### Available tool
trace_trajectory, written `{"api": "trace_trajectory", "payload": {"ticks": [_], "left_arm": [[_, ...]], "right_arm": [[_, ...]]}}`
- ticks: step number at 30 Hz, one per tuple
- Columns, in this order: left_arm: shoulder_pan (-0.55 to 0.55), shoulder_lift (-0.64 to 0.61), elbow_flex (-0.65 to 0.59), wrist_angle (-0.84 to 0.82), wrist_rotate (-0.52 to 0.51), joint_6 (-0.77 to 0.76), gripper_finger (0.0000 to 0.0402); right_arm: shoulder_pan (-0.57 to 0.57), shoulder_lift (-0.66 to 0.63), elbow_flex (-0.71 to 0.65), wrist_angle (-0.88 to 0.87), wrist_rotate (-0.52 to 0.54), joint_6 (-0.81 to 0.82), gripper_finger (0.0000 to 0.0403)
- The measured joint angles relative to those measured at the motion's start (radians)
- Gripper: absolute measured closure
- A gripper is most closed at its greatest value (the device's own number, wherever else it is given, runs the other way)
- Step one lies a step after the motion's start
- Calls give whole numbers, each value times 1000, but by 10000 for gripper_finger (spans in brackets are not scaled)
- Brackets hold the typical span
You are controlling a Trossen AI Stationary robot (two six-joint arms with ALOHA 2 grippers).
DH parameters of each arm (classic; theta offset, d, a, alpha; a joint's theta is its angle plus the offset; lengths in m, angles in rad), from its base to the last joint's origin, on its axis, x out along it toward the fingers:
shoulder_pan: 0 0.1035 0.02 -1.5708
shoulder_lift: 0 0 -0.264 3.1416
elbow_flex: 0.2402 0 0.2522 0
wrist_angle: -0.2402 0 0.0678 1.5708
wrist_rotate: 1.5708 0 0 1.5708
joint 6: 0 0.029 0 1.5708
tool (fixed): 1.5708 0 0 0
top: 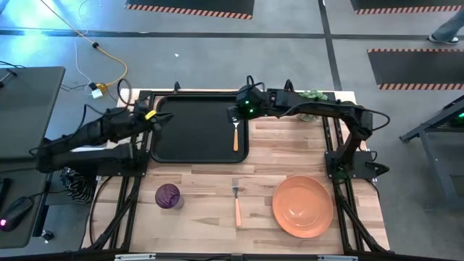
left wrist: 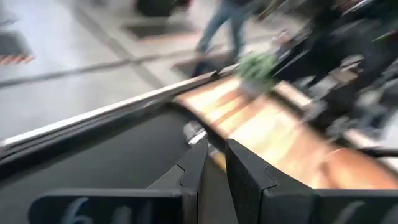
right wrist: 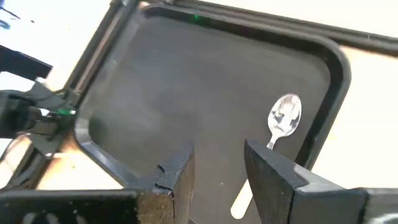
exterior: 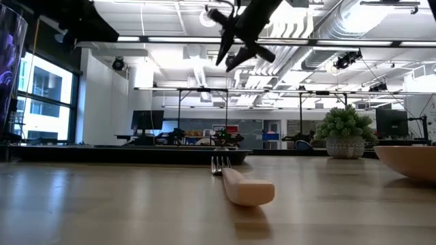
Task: Pick and place plate/cup/fork/spoon on tray
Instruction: Put the orange spoon on the black tray
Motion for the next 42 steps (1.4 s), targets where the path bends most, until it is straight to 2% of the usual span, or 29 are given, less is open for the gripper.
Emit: {"api": "trace_trajectory", "payload": {"ticks": [4,9,16,23,28,32,37,42], "left_arm": [[29,158,129,-133,-39,2,355],[85,305,241,-162,-73,76,351],[176,393,343,-169,-24,58,312],[289,475,426,-164,-55,38,274],[376,579,501,-194,-10,-1,273],[461,685,550,-325,41,-49,273],[533,782,556,-410,144,-98,273],[563,852,557,-440,179,-141,273]], "right_arm": [[0,-55,0,6,13,-43,273],[-3,-127,0,10,49,-111,273],[-4,-222,0,11,89,-228,273],[-44,-317,0,12,91,-316,273],[-94,-380,0,11,91,-363,273],[-131,-412,0,11,91,-397,273],[-159,-425,0,5,84,-444,273],[-167,-422,0,-17,82,-473,273]]}}
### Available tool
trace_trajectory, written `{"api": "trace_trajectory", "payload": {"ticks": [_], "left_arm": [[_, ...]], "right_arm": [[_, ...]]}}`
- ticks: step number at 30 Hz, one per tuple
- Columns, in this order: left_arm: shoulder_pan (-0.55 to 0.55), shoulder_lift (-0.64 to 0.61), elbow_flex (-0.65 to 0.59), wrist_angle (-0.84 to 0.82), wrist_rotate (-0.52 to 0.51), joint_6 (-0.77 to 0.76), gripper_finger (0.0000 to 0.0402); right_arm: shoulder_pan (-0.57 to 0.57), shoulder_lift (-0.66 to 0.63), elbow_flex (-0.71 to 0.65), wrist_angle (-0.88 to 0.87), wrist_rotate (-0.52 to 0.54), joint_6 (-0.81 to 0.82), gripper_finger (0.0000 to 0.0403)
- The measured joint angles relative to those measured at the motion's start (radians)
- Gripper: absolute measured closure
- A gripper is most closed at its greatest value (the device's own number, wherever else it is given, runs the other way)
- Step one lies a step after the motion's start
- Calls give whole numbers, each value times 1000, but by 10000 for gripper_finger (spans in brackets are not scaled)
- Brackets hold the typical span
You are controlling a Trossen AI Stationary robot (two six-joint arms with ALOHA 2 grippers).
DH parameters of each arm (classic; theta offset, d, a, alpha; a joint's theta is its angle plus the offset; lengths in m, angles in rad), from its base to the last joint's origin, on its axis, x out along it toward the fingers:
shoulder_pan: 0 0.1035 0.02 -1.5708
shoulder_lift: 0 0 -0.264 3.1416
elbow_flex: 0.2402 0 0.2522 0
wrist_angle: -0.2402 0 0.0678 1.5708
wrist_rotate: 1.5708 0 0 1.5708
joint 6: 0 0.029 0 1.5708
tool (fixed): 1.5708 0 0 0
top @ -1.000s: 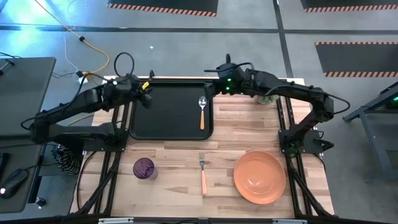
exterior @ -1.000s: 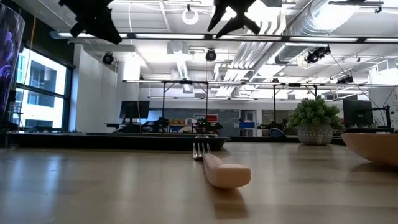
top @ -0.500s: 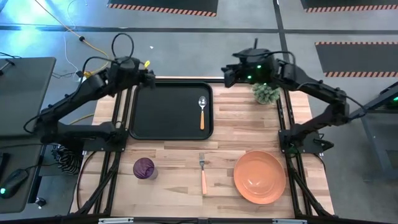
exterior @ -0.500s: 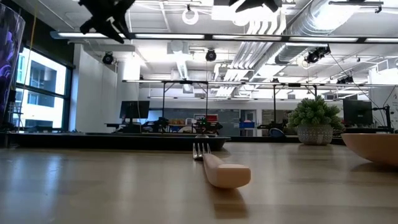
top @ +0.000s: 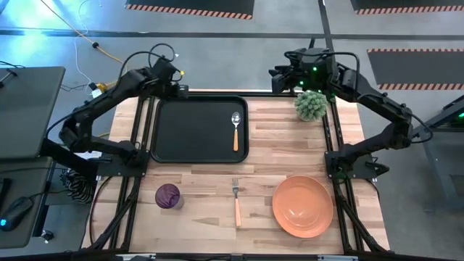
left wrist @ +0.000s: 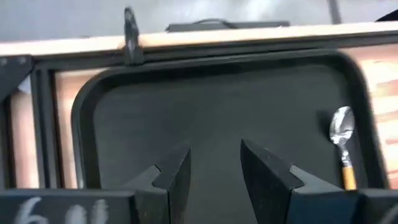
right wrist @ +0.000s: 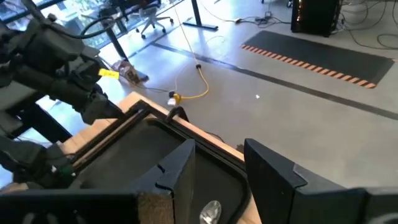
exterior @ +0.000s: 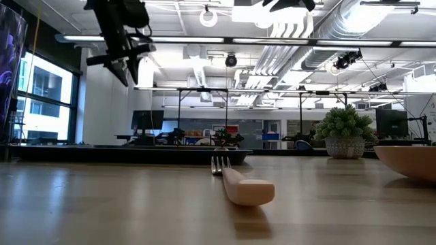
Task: Pick and place plate/cup/fork/spoon on tray
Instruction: Put the orange spoon on the black tray
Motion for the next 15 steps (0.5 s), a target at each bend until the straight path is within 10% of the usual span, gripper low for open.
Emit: {"api": "trace_trajectory", "payload": {"ticks": [15], "left_arm": [[29,122,-17,-131,-1,-69,273]], "right_arm": [[0,2,0,-47,0,-95,273]]}}
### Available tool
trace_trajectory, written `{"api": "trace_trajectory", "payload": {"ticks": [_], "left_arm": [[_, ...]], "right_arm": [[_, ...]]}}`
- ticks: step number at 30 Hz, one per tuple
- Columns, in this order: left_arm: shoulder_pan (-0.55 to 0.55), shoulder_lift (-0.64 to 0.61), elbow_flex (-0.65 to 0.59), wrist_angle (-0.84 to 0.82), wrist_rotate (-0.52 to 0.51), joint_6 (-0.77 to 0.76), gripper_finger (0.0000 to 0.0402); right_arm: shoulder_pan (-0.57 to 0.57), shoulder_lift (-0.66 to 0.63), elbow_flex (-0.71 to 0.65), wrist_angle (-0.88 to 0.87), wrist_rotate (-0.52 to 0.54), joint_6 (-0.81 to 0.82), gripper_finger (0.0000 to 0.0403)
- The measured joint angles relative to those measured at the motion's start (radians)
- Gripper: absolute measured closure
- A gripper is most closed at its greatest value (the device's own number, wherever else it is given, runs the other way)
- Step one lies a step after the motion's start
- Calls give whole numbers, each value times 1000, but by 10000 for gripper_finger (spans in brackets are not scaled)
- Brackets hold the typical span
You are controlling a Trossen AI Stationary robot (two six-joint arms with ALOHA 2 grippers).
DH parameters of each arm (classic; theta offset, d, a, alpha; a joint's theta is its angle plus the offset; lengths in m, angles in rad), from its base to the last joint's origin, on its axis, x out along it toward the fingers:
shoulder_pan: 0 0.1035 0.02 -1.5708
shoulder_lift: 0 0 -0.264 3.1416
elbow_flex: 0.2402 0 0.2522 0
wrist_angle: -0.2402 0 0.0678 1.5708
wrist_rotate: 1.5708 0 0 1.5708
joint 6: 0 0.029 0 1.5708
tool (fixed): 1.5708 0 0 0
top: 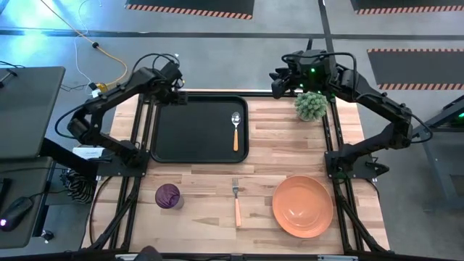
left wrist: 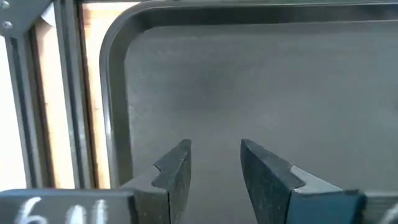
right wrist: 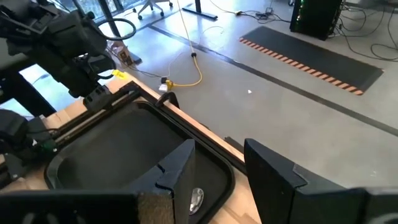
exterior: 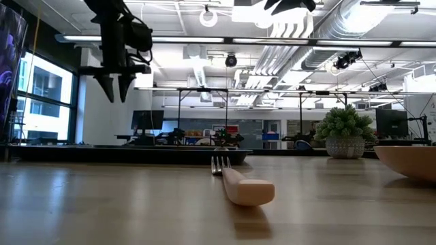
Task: Pick and place plate/cup/fork/spoon on tray
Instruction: Put the orange spoon on the black tray
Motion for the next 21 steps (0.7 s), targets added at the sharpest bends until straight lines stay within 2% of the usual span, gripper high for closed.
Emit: {"api": "trace_trajectory", "payload": {"ticks": [12,21], "left_arm": [[33,1,-165,64,24,-67,273],[33,1,-261,66,-18,-122,273]], "right_arm": [[0,0,0,-10,0,-46,273],[0,0,0,-9,7,-49,273]]}}
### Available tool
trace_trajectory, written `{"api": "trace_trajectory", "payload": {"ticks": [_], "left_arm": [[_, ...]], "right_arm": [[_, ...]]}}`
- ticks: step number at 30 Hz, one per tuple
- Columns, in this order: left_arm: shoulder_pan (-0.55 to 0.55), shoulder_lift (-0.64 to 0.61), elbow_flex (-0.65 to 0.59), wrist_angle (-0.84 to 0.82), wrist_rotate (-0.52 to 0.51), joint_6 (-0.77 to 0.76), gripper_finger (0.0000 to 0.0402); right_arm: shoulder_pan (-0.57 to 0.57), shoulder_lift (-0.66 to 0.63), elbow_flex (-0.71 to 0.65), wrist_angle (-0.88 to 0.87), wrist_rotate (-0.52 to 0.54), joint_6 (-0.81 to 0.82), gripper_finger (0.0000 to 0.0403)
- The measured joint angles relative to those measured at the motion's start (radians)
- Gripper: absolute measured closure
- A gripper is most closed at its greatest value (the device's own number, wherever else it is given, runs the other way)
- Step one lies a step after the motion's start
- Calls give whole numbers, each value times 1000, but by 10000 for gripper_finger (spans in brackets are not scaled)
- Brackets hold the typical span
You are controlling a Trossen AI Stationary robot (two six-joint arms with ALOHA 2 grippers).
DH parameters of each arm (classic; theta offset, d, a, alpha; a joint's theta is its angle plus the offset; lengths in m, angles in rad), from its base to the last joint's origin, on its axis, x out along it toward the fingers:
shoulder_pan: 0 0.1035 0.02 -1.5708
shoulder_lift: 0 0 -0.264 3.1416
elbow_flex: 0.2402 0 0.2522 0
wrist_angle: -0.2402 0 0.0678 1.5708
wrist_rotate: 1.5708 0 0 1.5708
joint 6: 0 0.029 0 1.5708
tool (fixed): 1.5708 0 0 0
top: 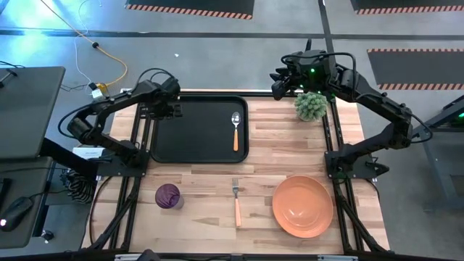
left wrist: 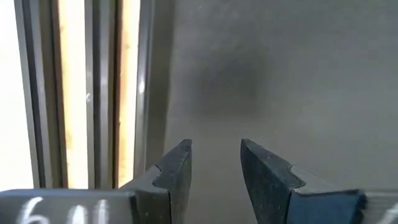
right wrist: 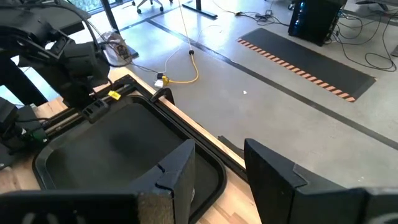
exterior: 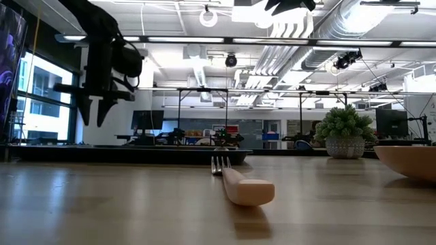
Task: Pick and place plate/cup/fork/spoon on tray
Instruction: Put the orange spoon on the black tray
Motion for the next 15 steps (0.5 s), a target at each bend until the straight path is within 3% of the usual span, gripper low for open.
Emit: {"api": "trace_trajectory", "payload": {"ticks": [11,15], "left_arm": [[0,0,-96,0,-20,-41,273],[0,0,-108,3,-79,-50,273]], "right_arm": [[0,0,0,0,-2,3,273],[0,0,0,-11,-4,12,273]]}}
